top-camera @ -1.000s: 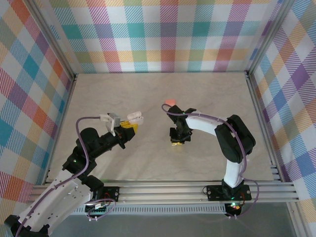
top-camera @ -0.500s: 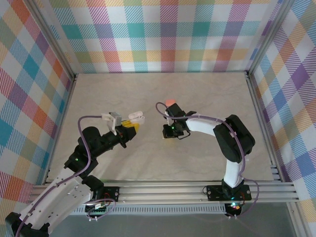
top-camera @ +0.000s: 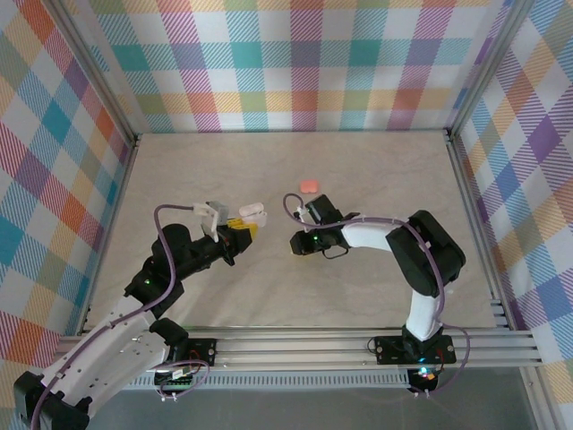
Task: Insert the wireless bluetooth earbuds into the charging case
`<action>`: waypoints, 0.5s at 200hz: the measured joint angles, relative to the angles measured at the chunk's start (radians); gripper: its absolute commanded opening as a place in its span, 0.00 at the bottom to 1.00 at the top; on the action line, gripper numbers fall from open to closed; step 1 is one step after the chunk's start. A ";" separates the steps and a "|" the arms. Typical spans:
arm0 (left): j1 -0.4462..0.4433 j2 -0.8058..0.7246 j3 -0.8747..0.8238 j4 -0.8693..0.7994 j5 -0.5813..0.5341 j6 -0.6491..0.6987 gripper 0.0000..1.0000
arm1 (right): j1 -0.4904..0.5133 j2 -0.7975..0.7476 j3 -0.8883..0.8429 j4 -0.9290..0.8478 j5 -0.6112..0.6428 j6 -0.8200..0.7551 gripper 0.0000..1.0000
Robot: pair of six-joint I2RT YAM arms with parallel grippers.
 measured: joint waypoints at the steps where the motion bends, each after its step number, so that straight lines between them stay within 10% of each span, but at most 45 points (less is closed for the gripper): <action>1: 0.000 0.001 0.000 0.000 0.000 0.000 0.00 | 0.000 -0.001 -0.001 0.000 0.000 0.000 0.28; 100: 0.000 -0.025 0.000 0.000 -0.001 -0.003 0.00 | -0.045 -0.171 -0.043 -0.161 0.060 0.006 0.33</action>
